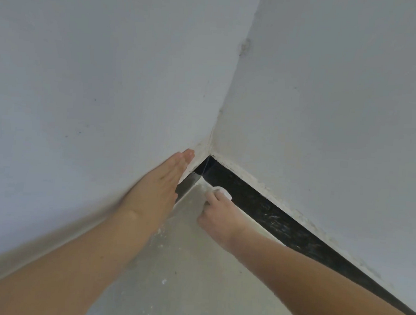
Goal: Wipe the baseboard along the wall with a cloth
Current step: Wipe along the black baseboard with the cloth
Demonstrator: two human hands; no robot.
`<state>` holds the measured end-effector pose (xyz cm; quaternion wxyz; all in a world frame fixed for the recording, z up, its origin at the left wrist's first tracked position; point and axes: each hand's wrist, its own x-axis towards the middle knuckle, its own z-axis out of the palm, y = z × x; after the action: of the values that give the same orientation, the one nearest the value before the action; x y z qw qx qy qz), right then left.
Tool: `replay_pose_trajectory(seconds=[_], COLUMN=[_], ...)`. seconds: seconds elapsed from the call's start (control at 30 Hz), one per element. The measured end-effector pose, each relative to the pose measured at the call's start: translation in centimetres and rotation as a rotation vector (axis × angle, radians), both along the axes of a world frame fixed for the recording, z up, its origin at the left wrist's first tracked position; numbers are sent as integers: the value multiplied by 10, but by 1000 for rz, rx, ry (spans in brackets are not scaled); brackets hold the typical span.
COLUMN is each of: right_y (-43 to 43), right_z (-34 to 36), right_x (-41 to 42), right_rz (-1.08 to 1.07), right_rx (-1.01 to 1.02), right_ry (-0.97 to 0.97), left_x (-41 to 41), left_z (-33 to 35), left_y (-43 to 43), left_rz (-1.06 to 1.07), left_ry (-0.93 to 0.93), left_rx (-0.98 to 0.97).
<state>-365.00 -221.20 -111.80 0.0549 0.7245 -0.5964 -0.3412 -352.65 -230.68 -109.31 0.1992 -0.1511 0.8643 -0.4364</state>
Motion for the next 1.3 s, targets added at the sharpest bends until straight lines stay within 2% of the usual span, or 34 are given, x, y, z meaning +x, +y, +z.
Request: replay_pose_trajectory(seconds=[0.13, 0.23, 0.37, 0.43, 0.5, 0.57, 0.67, 0.83, 0.97, 1.1, 1.3], right_y=[-31, -19, 23, 37, 48, 56, 59, 27, -17, -52, -41], right_z=[-2, -1, -7, -5, -8, -2, -1, 8, 3, 0, -27], right_x=[-28, -41, -49, -52, -55, -45, -37, -21, -29, -41, -38], right_rz=[-29, -82, -175, -218, -303, -448, -623, -224, -2, -17, -14], right_rx=[-97, -140, 68, 95, 68, 189, 259, -19, -199, -158, -84], right_ry=[8, -7, 12, 110, 77, 19, -44, -173, -56, -49, -51], left_x=[-2, -2, -1, 0, 1, 1, 0, -1, -1, 0, 1], left_z=[3, 4, 5, 5, 5, 4, 5, 6, 4, 2, 2], left_y=[0, 0, 2, 2, 2, 3, 3, 4, 2, 1, 0], left_rz=[7, 13, -9, -6, 3, 6, 20, 22, 2, -12, -3], left_ry=[-5, 9, 22, 35, 42, 41, 50, 69, 84, 69, 77], left_rx=[3, 20, 38, 48, 61, 72, 106, 154, 164, 153, 149])
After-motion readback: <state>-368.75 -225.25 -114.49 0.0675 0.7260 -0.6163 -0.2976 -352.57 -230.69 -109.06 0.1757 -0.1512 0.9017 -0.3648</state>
